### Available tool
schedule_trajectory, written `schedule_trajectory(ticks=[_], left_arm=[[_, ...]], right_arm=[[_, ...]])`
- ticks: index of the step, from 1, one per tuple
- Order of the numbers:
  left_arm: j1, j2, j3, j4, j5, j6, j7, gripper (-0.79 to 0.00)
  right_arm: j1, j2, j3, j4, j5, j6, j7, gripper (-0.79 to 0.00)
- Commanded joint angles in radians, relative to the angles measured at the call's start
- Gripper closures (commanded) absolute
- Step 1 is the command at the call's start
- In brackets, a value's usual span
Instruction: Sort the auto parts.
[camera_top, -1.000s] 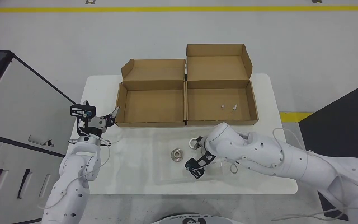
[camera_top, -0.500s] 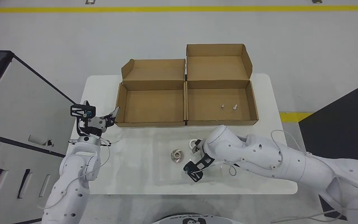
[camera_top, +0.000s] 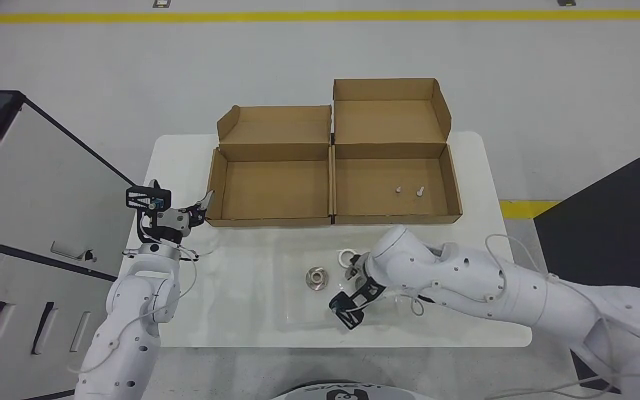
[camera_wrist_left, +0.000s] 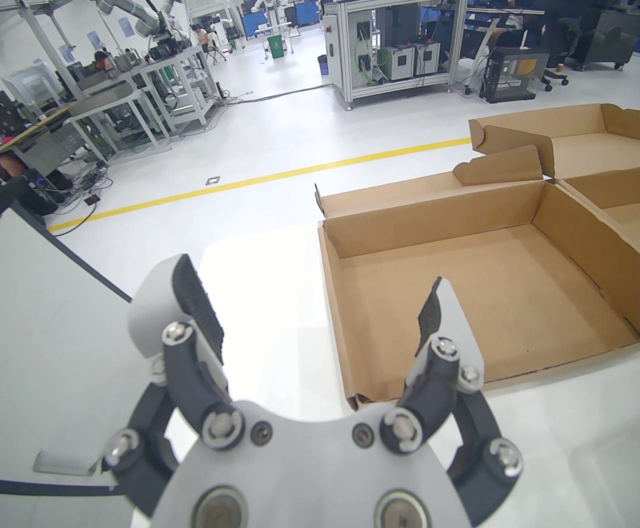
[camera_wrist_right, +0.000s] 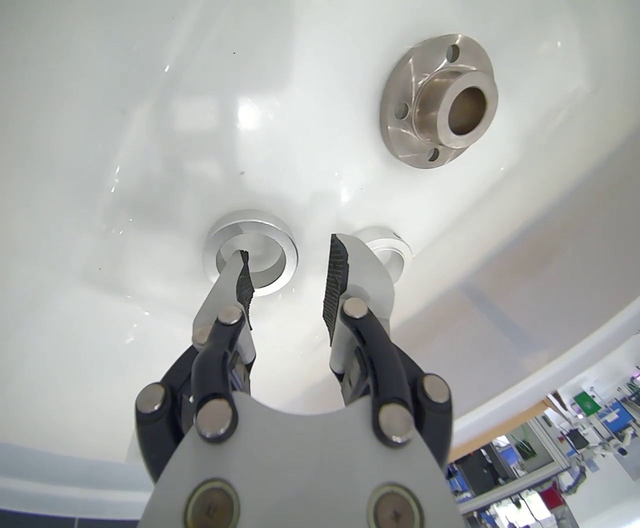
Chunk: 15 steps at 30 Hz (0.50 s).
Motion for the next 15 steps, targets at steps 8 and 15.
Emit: schedule_trajectory(ticks=[8,15], left_arm=[[0.0,0.0,0.0,0.0,0.0,0.0,0.0,-0.785],[0.0,0.0,0.0,0.0,0.0,0.0,0.0,-0.785]], right_arm=[[0.006,-0.006,0.0,0.013,0.013,0.0,0.0,-0.348],[0.006,-0.014,0.0,0.019,0.024,0.0,0.0,-0.348]])
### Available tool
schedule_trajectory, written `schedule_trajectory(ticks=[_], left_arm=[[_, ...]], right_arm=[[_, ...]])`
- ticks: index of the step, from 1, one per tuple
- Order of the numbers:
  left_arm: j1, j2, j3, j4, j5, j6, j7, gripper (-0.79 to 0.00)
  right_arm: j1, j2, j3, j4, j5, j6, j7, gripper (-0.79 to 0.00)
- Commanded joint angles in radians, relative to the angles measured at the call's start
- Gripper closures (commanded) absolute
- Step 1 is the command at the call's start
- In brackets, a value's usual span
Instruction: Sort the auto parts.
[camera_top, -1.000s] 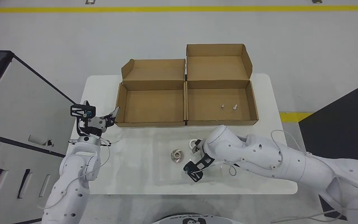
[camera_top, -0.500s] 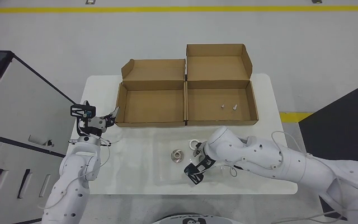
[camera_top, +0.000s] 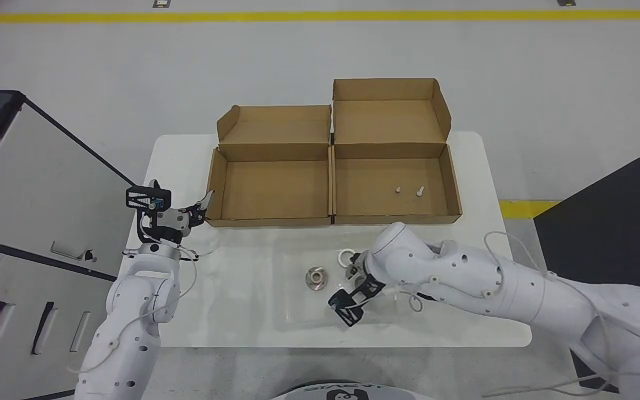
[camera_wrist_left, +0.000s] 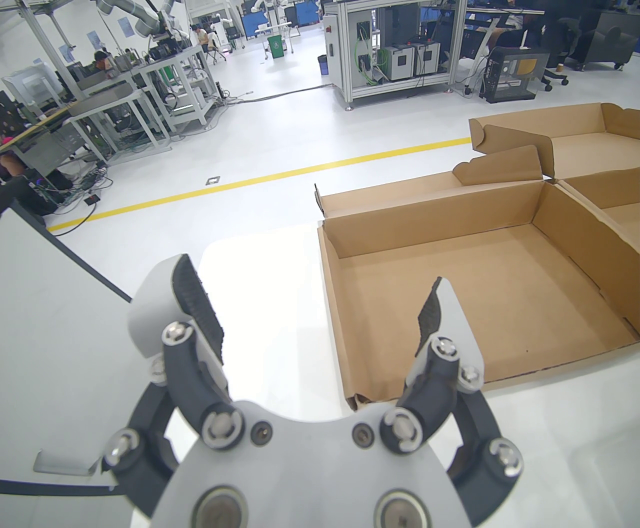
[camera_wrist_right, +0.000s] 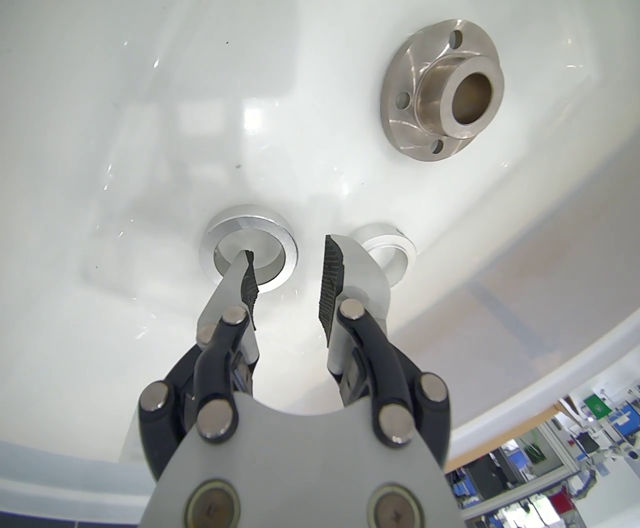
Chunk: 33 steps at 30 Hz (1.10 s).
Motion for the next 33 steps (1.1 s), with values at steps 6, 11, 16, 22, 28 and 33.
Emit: schedule_trajectory(ticks=[6,11,16,22,28,33], left_arm=[[0.0,0.0,0.0,0.0,0.0,0.0,0.0,-0.785],[0.0,0.0,0.0,0.0,0.0,0.0,0.0,-0.785],[0.0,0.0,0.0,0.0,0.0,0.0,0.0,-0.785],[0.0,0.0,0.0,0.0,0.0,0.0,0.0,-0.785],[0.0,0.0,0.0,0.0,0.0,0.0,0.0,-0.785],[0.0,0.0,0.0,0.0,0.0,0.0,0.0,-0.785]], right_arm=[[0.001,-0.009,0.0,0.007,0.009,0.0,0.0,-0.345],[0.004,-0.011,0.0,0.01,0.031,0.0,0.0,-0.342],[0.007,-0.012,0.0,0.014,0.06,0.0,0.0,-0.339],[0.006,-0.013,0.0,0.028,0.061,0.0,0.0,-0.332],[0.005,-0.014,0.0,0.044,0.05,0.0,0.0,-0.311],[0.002,-0.017,0.0,0.052,0.054,0.0,0.0,-0.311]])
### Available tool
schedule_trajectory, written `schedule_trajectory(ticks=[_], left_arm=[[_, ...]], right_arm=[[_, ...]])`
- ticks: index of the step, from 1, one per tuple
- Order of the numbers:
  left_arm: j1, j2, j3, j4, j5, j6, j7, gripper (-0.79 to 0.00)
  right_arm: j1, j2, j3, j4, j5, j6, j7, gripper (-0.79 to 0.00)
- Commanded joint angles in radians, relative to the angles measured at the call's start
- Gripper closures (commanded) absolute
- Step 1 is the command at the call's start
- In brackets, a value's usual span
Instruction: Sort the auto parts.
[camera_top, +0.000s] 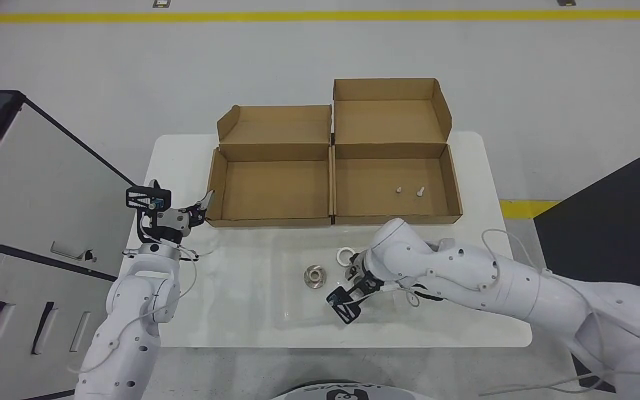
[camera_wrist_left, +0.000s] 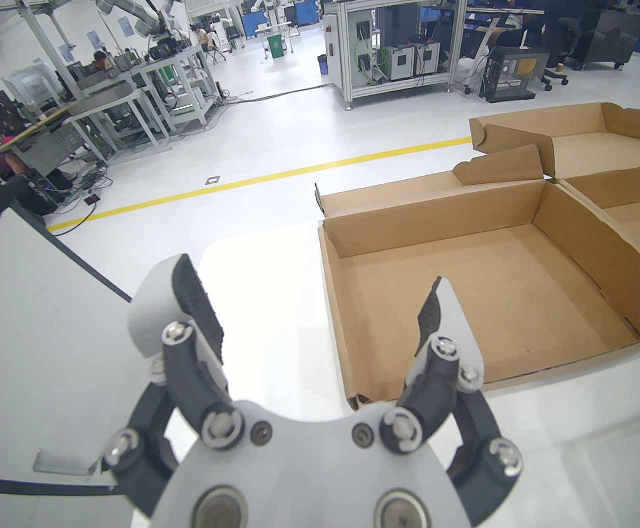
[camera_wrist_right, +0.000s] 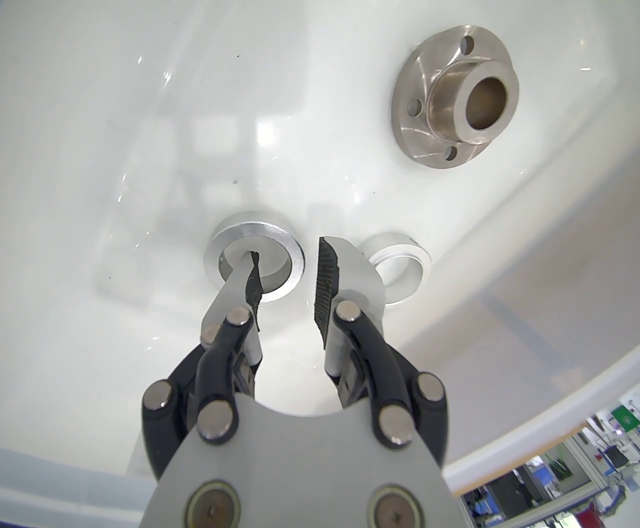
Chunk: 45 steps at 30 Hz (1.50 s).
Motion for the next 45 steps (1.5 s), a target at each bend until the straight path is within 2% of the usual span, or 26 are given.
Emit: schedule_trajectory(ticks=[1,9,30,45], left_arm=[[0.0,0.0,0.0,0.0,0.0,0.0,0.0,-0.785],[0.0,0.0,0.0,0.0,0.0,0.0,0.0,-0.785],[0.0,0.0,0.0,0.0,0.0,0.0,0.0,-0.785],[0.0,0.0,0.0,0.0,0.0,0.0,0.0,-0.785]], right_arm=[[-0.001,-0.001,0.0,0.003,0.002,0.0,0.0,-0.311],[-0.003,-0.006,0.0,0.014,0.004,0.0,0.0,-0.296],[-0.007,-0.007,0.0,0.028,0.001,0.0,0.0,-0.145],[-0.009,-0.008,0.0,0.032,-0.002,0.0,0.0,-0.16]])
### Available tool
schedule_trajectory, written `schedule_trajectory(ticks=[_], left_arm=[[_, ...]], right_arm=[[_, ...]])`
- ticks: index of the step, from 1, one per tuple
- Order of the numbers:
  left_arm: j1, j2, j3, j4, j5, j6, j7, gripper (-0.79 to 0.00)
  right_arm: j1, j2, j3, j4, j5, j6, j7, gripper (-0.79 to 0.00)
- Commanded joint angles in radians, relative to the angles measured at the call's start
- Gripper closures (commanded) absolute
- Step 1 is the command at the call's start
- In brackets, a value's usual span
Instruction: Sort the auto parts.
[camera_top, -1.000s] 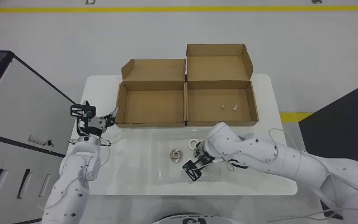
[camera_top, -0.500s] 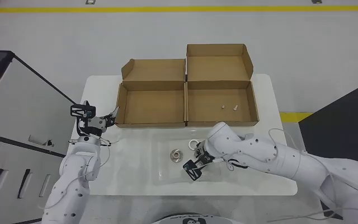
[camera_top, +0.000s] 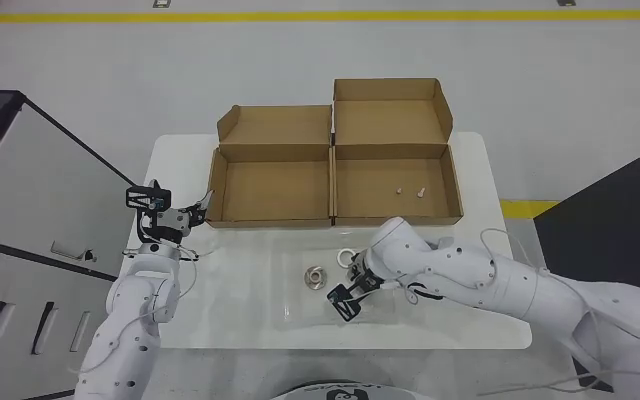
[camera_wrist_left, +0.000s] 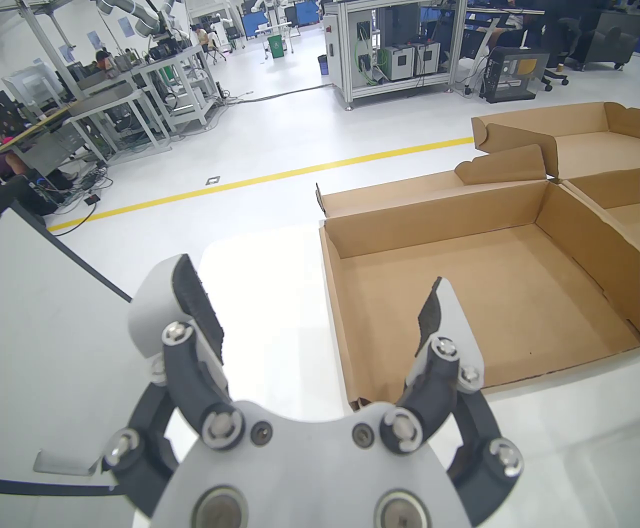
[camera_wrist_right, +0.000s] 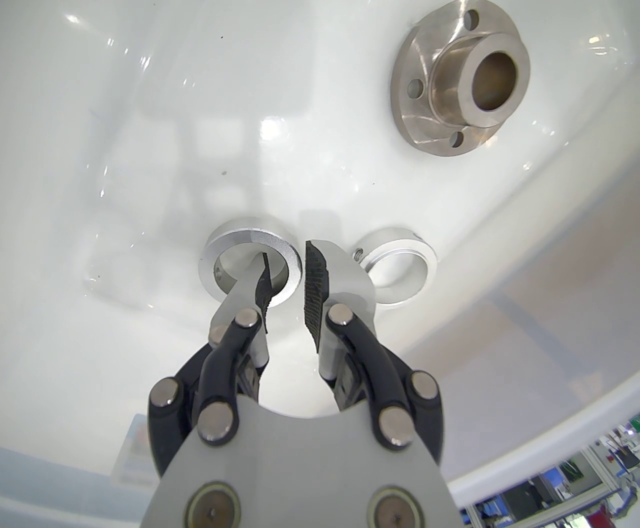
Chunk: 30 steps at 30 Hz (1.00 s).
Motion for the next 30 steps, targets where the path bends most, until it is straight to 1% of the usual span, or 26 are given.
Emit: schedule_trajectory(ticks=[1,2,3,4,16,30], left_arm=[[0.0,0.0,0.0,0.0,0.0,0.0,0.0,-0.785],[0.0,0.0,0.0,0.0,0.0,0.0,0.0,-0.785],[0.0,0.0,0.0,0.0,0.0,0.0,0.0,-0.785],[0.0,0.0,0.0,0.0,0.0,0.0,0.0,-0.785],[0.0,0.0,0.0,0.0,0.0,0.0,0.0,-0.785],[0.0,0.0,0.0,0.0,0.0,0.0,0.0,-0.785]], right_arm=[[-0.003,-0.001,0.0,0.001,-0.002,0.0,0.0,-0.151],[-0.004,-0.001,0.0,0.002,-0.001,0.0,0.0,-0.129],[-0.005,-0.001,0.0,0.003,-0.002,0.0,0.0,-0.037],[-0.005,-0.002,0.0,0.003,-0.002,0.0,0.0,0.0],[0.014,0.003,0.0,-0.01,0.02,0.0,0.0,0.0],[0.054,0.032,0.0,-0.047,0.051,0.0,0.0,0.0]])
